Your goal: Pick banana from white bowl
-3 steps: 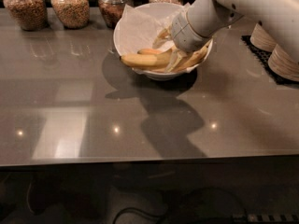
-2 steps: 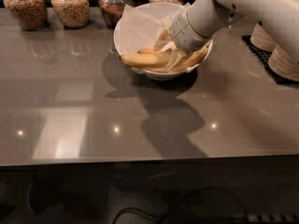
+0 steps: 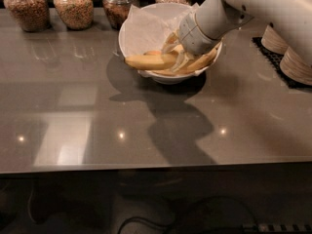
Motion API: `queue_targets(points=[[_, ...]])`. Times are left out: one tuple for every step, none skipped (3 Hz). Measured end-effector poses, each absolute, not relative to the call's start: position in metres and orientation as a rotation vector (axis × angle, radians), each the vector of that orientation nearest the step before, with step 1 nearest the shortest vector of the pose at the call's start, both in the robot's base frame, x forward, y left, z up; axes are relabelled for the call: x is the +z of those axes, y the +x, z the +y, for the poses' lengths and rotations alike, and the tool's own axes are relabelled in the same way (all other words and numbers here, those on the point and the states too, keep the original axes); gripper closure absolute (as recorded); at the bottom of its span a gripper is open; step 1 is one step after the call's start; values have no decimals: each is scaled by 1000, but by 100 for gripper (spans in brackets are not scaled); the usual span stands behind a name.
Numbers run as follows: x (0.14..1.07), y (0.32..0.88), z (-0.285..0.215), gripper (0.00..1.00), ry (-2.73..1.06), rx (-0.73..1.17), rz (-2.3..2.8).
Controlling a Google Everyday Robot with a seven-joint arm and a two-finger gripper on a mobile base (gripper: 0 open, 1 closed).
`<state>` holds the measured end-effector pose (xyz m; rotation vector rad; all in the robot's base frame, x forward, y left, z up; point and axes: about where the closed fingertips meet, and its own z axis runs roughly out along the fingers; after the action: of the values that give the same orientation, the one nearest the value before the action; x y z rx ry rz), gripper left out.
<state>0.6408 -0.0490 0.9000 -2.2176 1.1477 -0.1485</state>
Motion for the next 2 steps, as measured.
queue_targets(points=[[906, 639, -49, 100, -2212, -157, 1150], [923, 636, -53, 100, -2196, -180, 1167]])
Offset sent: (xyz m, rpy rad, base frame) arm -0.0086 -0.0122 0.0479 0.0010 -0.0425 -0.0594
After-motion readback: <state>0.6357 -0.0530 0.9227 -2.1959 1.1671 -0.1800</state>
